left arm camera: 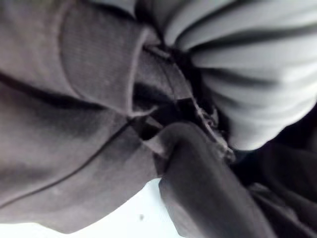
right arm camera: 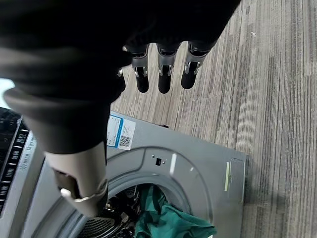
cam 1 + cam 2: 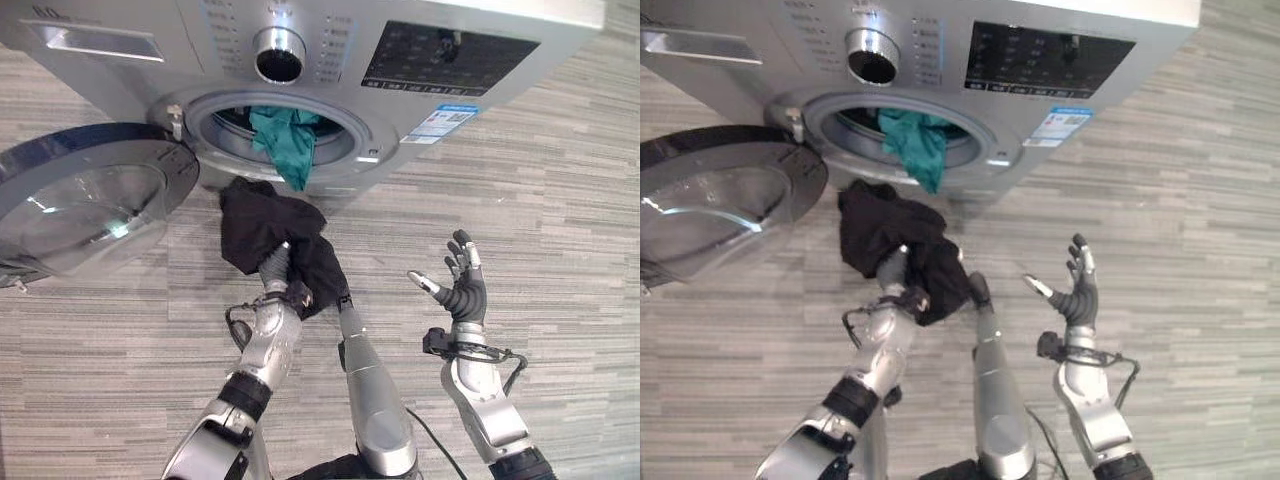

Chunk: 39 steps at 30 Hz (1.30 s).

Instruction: Grab the laundry basket,head to the washer,open it,put in the laundry and shut it.

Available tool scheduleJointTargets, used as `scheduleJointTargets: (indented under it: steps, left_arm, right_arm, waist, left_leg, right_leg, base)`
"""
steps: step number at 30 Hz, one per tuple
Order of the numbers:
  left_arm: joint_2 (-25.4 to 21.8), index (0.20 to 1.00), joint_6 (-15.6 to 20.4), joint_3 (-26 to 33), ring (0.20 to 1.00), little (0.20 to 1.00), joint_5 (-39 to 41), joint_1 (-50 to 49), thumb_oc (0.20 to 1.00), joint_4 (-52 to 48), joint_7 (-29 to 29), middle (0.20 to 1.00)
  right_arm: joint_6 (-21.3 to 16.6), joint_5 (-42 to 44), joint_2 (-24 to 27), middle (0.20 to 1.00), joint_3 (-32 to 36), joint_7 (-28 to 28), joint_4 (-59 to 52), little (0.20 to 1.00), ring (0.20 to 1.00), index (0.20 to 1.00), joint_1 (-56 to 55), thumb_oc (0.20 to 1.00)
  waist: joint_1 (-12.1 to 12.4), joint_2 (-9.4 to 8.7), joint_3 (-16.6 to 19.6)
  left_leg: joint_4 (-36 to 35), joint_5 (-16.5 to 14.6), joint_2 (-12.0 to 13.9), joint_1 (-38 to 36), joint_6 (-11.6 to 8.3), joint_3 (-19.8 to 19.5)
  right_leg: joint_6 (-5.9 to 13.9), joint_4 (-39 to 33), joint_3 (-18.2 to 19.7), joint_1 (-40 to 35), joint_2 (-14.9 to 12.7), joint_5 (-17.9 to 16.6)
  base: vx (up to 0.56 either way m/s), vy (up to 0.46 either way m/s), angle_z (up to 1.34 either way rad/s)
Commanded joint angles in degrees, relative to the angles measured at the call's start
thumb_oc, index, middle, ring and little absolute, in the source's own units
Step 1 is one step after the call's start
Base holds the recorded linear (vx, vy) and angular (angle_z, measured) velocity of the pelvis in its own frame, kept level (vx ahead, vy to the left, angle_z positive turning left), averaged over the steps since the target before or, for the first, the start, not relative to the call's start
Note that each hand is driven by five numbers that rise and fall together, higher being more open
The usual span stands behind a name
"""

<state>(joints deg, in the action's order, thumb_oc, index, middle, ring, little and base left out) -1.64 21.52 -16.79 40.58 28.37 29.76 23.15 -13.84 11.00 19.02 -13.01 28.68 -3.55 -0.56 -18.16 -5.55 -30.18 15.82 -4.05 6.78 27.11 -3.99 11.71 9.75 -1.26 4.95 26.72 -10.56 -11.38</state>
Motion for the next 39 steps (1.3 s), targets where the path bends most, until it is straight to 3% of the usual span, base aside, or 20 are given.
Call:
scheduleJointTargets:
  steps: [1,5,6,13,18,27,29,30,31,34,36,37,38,39]
  left_arm:
    - [-0.8,0.200,5.6,3.7,0.200,0.200,0.5,3.5,0.200,0.5,4.2,0.200]
    - [-1.7,0.200,6.8,7.4,0.200,0.200,2.0,9.8,0.200,5.7,6.7,0.200]
    - [-3.2,0.200,7.3,10.9,0.200,0.200,4.3,16.5,0.200,11.0,7.8,0.200]
    - [-7.5,0.200,8.1,15.7,0.200,0.200,9.5,29.7,0.200,20.3,8.2,0.200]
    - [-10.5,0.200,8.1,17.7,0.200,0.200,11.4,34.1,0.200,22.8,7.9,0.200]
    - [-22.8,0.200,7.0,21.8,0.200,0.200,15.8,42.0,0.200,30.0,7.9,0.200]
    - [-25.0,0.200,6.7,21.7,0.200,0.200,15.8,42.7,0.200,31.0,7.7,0.200]
    - [-30.1,0.200,5.8,20.3,0.200,0.200,14.8,45.7,0.200,32.1,8.3,0.200]
    - [-31.7,0.200,5.8,18.9,0.200,0.200,14.1,47.7,0.200,31.7,8.5,0.200]
    - [-38.0,0.200,7.4,11.6,0.200,0.200,10.1,55.0,0.200,26.9,9.5,0.200]
    - [-42.2,0.200,6.4,4.6,0.200,0.200,6.8,61.1,0.200,25.2,11.4,0.200]
    - [-43.6,0.507,6.0,2.9,0.507,0.507,7.6,63.0,0.507,25.2,10.8,0.507]
    - [-45.0,1.000,5.6,0.0,1.000,1.000,11.2,65.8,1.000,24.8,6.5,1.000]
    - [-45.7,1.000,4.3,-1.9,1.000,1.000,13.0,66.5,1.000,24.8,4.1,1.000]
  right_arm:
    - [-4.9,1.5,-0.1,1.000,0.4,1.9,-4.8,1.000,1.000,1.000,-0.3,1.000]
    - [-5.7,2.2,0.4,1.000,-0.2,1.8,-5.1,1.000,1.000,1.000,0.1,1.000]
    - [-6.6,2.6,1.4,1.000,-0.9,1.1,-5.5,1.000,1.000,1.000,0.3,1.000]
    - [-8.4,4.2,3.3,1.000,-1.7,-0.2,-4.8,1.000,1.000,1.000,0.3,1.000]
    - [-8.9,4.4,4.1,1.000,-1.3,-0.9,-4.9,1.000,1.000,1.000,0.0,1.000]
    - [-9.9,5.1,6.4,1.000,1.3,-1.5,-6.5,1.000,1.000,1.000,-1.2,1.000]
    - [-10.1,4.9,6.8,1.000,2.0,-1.5,-6.9,1.000,1.000,1.000,-1.3,1.000]
    - [-10.2,3.4,8.5,1.000,4.7,-1.1,-7.2,1.000,1.000,1.000,-1.9,1.000]
    - [-10.0,2.9,9.4,1.000,5.5,-0.9,-7.0,1.000,1.000,1.000,-2.2,1.000]
    - [-10.9,1.8,11.9,1.000,10.1,-0.7,-8.2,1.000,1.000,1.000,-4.0,1.000]
    - [-11.3,1.8,14.1,1.000,13.7,-1.3,-9.0,1.000,1.000,1.000,-6.2,1.000]
    - [-11.3,1.4,15.0,1.000,15.3,-1.4,-9.2,1.000,1.000,1.000,-7.4,1.000]
    - [-10.7,1.0,14.7,1.000,17.3,-2.2,-10.2,1.000,1.000,1.000,-9.3,1.000]
    - [-10.4,0.8,15.3,1.000,18.4,-2.7,-10.6,1.000,1.000,1.000,-10.0,1.000]
  waist:
    - [-0.5,-1.17,1.1]
    - [-1.9,-1.60,1.3]
    - [-3.4,-1.82,1.7]
    - [-6.7,-1.31,2.7]
    - [-7.8,-1.07,3.1]
    - [-9.4,-1.06,4.2]
    - [-9.4,-1.01,4.4]
    - [-9.8,-0.43,4.9]
    - [-10.2,-0.15,5.4]
    - [-10.7,0.92,6.3]
    - [-10.3,2.04,6.9]
    - [-10.3,2.51,7.2]
    - [-9.6,3.33,7.5]
    - [-9.4,4.10,7.9]
  left_leg:
    - [2.0,-11.5,4.5,-8.2,-1.68,3.6]
    - [1.4,-11.0,5.0,-6.7,-2.22,3.8]
    - [0.2,-10.5,5.6,-5.9,-2.83,4.1]
    - [-3.3,-9.2,6.7,-5.7,-4.01,4.9]
    - [-5.1,-8.6,7.7,-6.7,-4.64,6.0]
    - [-8.7,-7.2,10.8,-9.2,-5.98,9.2]
    - [-8.9,-7.0,11.1,-9.3,-6.11,9.5]
    - [-10.3,-6.1,11.9,-9.7,-6.66,10.3]
    - [-10.5,-5.7,12.0,-9.8,-6.80,10.5]
    - [-12.7,-4.3,12.3,-9.8,-7.51,10.9]
    - [-14.0,-3.4,12.4,-9.5,-7.72,10.9]
    - [-14.2,-3.1,12.4,-9.5,-7.76,11.0]
    - [-14.9,-2.6,12.4,-9.4,-7.87,10.8]
    - [-15.1,-2.3,12.4,-9.5,-7.94,10.6]
  right_leg:
    - [2.58,4.4,-1.2,9.5,-1.6,-0.1]
    - [2.50,5.0,-1.2,11.9,-0.7,0.0]
    - [2.55,5.3,-1.2,13.7,0.2,0.1]
    - [2.31,7.3,-1.1,17.6,2.4,1.3]
    - [2.25,8.2,-0.8,18.9,4.0,1.9]
    - [2.15,10.4,-1.0,22.2,8.0,3.7]
    - [2.12,10.6,-1.1,22.5,8.5,3.9]
    - [1.92,10.5,-1.2,23.2,9.5,4.3]
    - [1.90,10.3,-1.3,23.3,9.7,4.3]
    - [1.93,9.4,-1.6,24.0,10.4,3.9]
    - [1.92,8.7,-1.8,24.5,10.6,3.9]
    - [1.96,8.6,-1.9,24.6,10.6,3.9]
    - [1.93,8.3,-2.0,24.8,10.6,3.9]
    - [1.92,8.3,-1.9,24.7,10.5,4.0]
  base:
    - [0.00,-0.031,-0.05]
    - [0.02,-0.046,-0.09]
    - [0.07,-0.097,-0.14]
    - [0.07,-0.050,-0.09]
    - [0.07,-0.034,-0.07]
    - [0.08,-0.048,-0.16]
    - [0.09,-0.046,-0.22]
    - [0.11,-0.056,-0.20]
    - [0.13,-0.069,-0.17]
    - [0.06,-0.040,-0.05]
    - [0.05,-0.025,0.01]
    - [0.04,-0.029,0.10]
    - [0.04,-0.034,0.14]
    - [0.05,-0.045,0.11]
